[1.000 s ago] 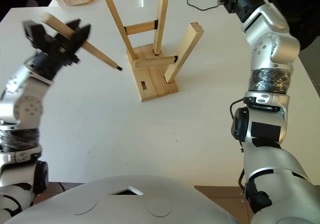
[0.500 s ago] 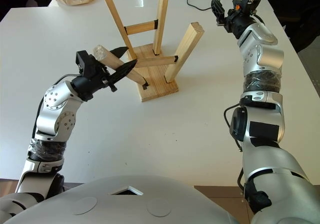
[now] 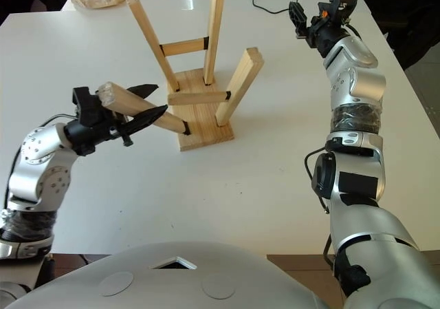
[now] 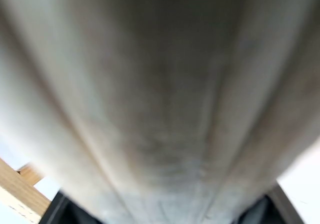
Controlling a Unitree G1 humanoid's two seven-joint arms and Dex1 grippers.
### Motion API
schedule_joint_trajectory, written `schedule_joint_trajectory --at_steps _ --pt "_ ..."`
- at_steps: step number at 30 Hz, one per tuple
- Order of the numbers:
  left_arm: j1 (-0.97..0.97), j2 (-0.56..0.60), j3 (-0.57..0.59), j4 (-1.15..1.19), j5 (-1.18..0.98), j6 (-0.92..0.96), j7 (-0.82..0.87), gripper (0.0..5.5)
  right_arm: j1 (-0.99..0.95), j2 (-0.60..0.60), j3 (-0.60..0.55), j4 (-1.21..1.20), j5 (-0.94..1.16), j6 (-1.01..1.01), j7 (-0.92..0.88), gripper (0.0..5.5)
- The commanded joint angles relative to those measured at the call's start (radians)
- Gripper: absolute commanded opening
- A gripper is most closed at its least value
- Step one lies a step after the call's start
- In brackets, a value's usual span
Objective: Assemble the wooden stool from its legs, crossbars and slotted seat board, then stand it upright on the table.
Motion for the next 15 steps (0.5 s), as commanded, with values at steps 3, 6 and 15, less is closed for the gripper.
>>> schedule_joint_trajectory --at_steps 3,6,15 --pt "0.021 0.134 -0.037 0.14 0.082 0.086 -0.122 2.04 0.093 0.033 -0.02 -0.099 0.01 0.038 -0.044 4.07" --pt "0.017 0.147 -0.054 0.16 0.109 0.068 -0.144 2.04 0.1 0.032 -0.015 -0.122 0.004 0.043 -0.043 4.07" --pt "0.011 0.108 -0.104 0.216 0.181 -0.033 -0.109 2.04 0.011 0.022 0.031 -0.324 0.116 0.185 0.123 4.07"
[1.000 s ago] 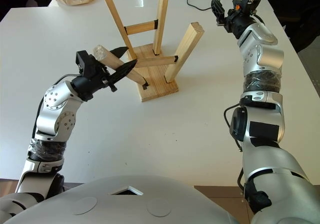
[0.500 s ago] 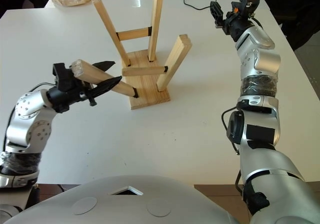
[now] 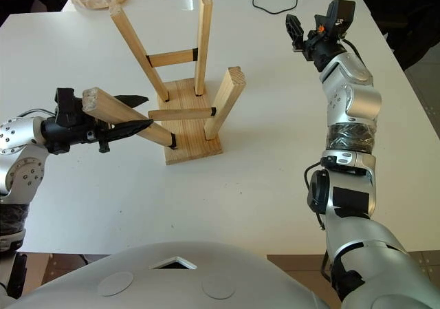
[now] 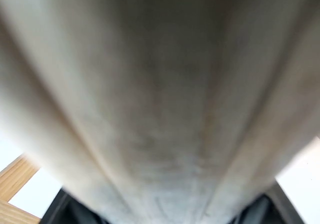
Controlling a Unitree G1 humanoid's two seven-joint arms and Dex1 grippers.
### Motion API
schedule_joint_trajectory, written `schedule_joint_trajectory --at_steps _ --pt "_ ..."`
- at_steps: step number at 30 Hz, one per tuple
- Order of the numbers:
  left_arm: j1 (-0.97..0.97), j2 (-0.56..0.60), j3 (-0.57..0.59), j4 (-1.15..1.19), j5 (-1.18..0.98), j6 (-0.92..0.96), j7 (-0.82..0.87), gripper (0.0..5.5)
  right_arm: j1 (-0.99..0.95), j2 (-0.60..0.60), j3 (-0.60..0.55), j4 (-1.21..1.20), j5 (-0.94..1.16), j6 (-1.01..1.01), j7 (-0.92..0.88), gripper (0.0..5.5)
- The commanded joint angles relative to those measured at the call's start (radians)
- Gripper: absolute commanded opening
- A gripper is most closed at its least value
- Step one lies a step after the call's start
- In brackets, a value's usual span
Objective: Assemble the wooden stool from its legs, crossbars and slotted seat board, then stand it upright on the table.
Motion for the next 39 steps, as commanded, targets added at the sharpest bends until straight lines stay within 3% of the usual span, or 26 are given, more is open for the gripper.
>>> schedule_joint_trajectory --at_steps 1,8,16,20,26,34,39 --pt "0.08 -0.002 -0.08 0.09 0.197 0.013 0.054 2.04 -0.089 -0.011 0.044 -0.142 0.063 0.096 0.084 4.07" --pt "0.172 -0.051 -0.07 -0.045 0.172 0.027 0.195 2.04 -0.12 -0.054 0.193 -0.614 0.163 0.24 0.189 4.07" --pt "0.173 -0.063 -0.043 -0.081 0.092 0.177 0.337 2.04 -0.142 0.042 0.156 -0.823 0.396 0.444 0.044 2.95" --pt "0.138 -0.046 -0.053 -0.067 0.064 0.283 0.359 2.04 -0.034 0.04 0.289 -0.946 0.314 0.449 -0.016 2.26" --pt "0.055 -0.024 -0.13 -0.024 0.125 0.349 0.343 2.04 0.109 -0.073 0.509 -1.0 0.053 0.359 -0.037 1.34" --pt "0.02 0.027 -0.201 -0.054 0.199 0.352 0.337 2.04 0.219 -0.091 0.651 -1.024 -0.15 0.308 -0.061 0.03" --pt "0.007 0.021 -0.196 -0.058 0.171 0.37 0.344 2.04 0.269 -0.083 0.718 -1.036 -0.218 0.291 -0.056 0.0"
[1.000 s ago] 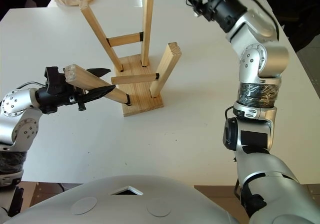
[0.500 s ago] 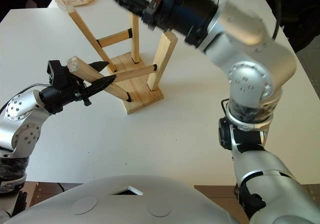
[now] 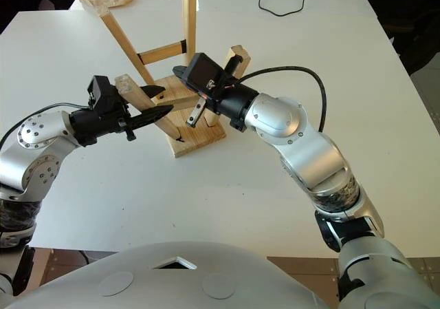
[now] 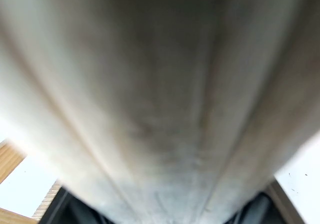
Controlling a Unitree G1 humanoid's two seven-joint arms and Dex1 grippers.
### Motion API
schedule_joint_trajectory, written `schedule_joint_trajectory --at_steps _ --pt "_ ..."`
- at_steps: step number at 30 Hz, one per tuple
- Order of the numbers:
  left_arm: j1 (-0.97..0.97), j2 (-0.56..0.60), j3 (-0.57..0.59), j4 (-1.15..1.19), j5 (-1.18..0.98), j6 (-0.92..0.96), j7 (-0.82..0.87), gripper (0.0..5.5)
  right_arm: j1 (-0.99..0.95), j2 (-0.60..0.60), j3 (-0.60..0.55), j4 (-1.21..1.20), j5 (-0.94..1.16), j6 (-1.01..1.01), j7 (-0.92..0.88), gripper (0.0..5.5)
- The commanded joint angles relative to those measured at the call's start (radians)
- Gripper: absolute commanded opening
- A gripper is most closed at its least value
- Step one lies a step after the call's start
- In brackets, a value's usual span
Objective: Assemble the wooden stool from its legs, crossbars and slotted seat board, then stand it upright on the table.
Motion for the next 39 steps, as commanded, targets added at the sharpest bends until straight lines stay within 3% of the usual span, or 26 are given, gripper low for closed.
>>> schedule_joint_trajectory --at_steps 1,8,16,23,31,34,37,39 --pt "0.078 0.042 -0.075 0.071 0.091 0.148 0.004 2.04 0.042 -0.002 0.072 -0.005 -0.063 -0.017 0.013 0.0" --pt "0.094 0.01 -0.032 0.055 0.059 0.097 0.01 2.04 0.106 -0.016 0.177 0.077 -0.214 -0.075 0.005 0.0" --pt "0.179 0.005 -0.022 0.029 0.056 0.054 -0.028 2.04 0.015 0.152 -0.068 0.039 -0.103 -0.093 -0.008 0.0" --pt "0.154 0.002 -0.036 0.042 0.062 0.078 -0.016 2.04 0.17 0.068 0.114 0.099 -0.233 -0.124 0.029 0.0" --pt "0.094 0.043 -0.083 0.023 0.075 0.16 -0.026 2.04 0.132 0.125 0.056 0.082 -0.237 -0.102 0.03 0.0" --pt "0.043 0.065 -0.121 0.057 0.103 0.18 -0.06 2.04 0.074 0.208 -0.065 0.034 -0.141 -0.08 0.024 0.0" --pt "0.008 0.095 -0.168 0.093 0.135 0.181 -0.106 2.04 -0.111 0.335 -0.379 0.024 0.102 0.024 -0.041 0.0" --pt "-0.016 0.098 -0.187 0.126 0.15 0.174 -0.126 2.04 -0.236 0.294 -0.583 0.093 0.194 0.046 -0.078 0.0"
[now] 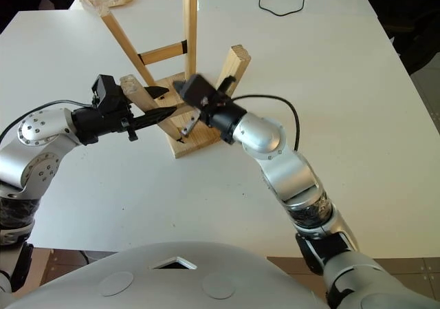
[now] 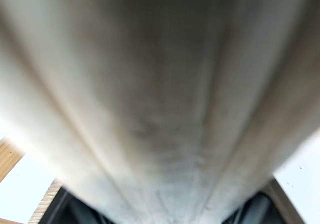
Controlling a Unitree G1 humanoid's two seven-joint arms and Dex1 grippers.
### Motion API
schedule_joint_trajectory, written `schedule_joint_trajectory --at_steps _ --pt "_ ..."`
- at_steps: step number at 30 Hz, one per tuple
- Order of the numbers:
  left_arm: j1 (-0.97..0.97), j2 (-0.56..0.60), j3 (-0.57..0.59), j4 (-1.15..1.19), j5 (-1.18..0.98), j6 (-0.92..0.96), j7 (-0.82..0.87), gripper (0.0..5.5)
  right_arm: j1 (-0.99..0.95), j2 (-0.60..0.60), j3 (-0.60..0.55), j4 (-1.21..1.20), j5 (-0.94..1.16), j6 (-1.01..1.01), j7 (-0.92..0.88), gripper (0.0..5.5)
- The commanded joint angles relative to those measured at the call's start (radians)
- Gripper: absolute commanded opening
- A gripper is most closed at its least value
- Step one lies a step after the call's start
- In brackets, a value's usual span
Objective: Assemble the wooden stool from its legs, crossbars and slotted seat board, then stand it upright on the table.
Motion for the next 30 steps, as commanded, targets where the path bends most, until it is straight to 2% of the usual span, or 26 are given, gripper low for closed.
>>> schedule_joint_trajectory --at_steps 1,2,4,7,10,14,16,22,24,25,30 --pt "0.037 0.077 -0.165 0.133 0.149 0.133 -0.102 2.04 -0.311 -0.016 -0.5 0.087 0.265 0.102 -0.091 0.0" --pt "0.037 0.079 -0.168 0.144 0.153 0.127 -0.108 2.04 -0.322 -0.076 -0.563 0.147 0.262 0.101 -0.088 0.0" --pt "0.04 0.08 -0.17 0.16 0.152 0.109 -0.126 2.04 -0.263 -0.182 -0.574 0.23 0.193 0.075 -0.059 0.0" --pt "0.03 0.074 -0.17 0.188 0.154 0.069 -0.157 2.04 -0.072 -0.281 -0.366 0.276 0.027 -0.023 -0.001 0.0" --pt "0.017 0.083 -0.167 0.212 0.155 0.037 -0.198 2.04 0.099 -0.21 -0.169 0.237 0.04 -0.009 0.029 0.0" --pt "0.017 0.095 -0.16 0.227 0.139 -0.009 -0.27 2.04 0.219 -0.026 -0.012 -0.049 0.295 0.06 0.066 0.0" --pt "0.005 0.095 -0.165 0.259 0.141 -0.037 -0.312 2.04 0.259 0.004 0.028 -0.129 0.355 0.102 0.072 0.0" --pt "-0.026 0.066 -0.124 0.326 0.116 -0.098 -0.344 2.04 0.265 -0.084 -0.021 -0.066 0.276 0.124 0.094 0.0" --pt "-0.04 0.055 -0.094 0.32 0.096 -0.094 -0.321 2.04 0.261 -0.111 -0.082 0.009 0.235 0.109 0.076 0.0" --pt "-0.043 0.06 -0.084 0.311 0.083 -0.077 -0.317 2.41 0.26 -0.124 -0.115 0.042 0.226 0.098 0.074 0.0" --pt "-0.025 0.093 -0.029 0.265 0.09 -0.022 -0.324 3.1 0.263 -0.126 -0.24 0.111 0.253 0.071 0.073 0.0"
